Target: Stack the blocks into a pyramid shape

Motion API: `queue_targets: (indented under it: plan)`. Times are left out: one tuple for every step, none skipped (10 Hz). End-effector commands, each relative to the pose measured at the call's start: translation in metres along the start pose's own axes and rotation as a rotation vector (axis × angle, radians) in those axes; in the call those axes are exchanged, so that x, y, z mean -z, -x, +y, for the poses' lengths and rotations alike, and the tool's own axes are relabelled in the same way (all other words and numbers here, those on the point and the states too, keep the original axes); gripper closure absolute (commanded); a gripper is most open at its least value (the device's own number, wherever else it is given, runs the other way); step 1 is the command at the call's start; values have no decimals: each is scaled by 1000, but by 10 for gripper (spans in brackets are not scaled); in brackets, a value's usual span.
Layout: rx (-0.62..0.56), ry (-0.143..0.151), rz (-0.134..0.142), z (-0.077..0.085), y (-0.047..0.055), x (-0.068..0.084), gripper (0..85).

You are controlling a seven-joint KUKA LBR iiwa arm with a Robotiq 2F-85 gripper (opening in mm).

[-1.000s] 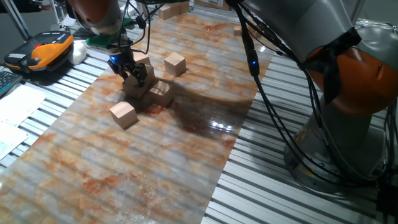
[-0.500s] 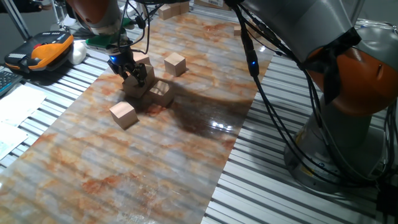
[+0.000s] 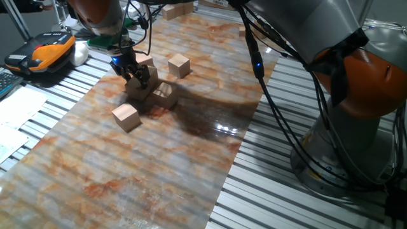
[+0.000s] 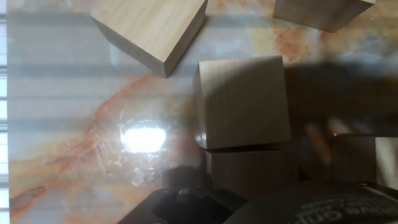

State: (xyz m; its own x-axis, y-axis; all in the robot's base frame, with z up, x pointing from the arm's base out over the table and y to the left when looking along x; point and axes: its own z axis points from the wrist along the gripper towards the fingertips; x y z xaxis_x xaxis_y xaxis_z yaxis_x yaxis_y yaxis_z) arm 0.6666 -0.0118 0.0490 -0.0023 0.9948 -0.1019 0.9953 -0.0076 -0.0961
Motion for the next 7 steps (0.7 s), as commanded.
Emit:
queue_targets:
  plan:
    - [0, -1, -1, 0, 0, -1, 850]
    - [4, -2, -4, 0, 1, -1, 850]
    - [8, -2, -6, 0, 1, 0, 850]
    - [11, 0, -5, 0, 1, 0, 850]
    - [16, 2, -6, 0, 2, 0, 850]
    - [20, 3, -7, 1, 2, 0, 850]
    - [22, 4, -6, 1, 3, 0, 850]
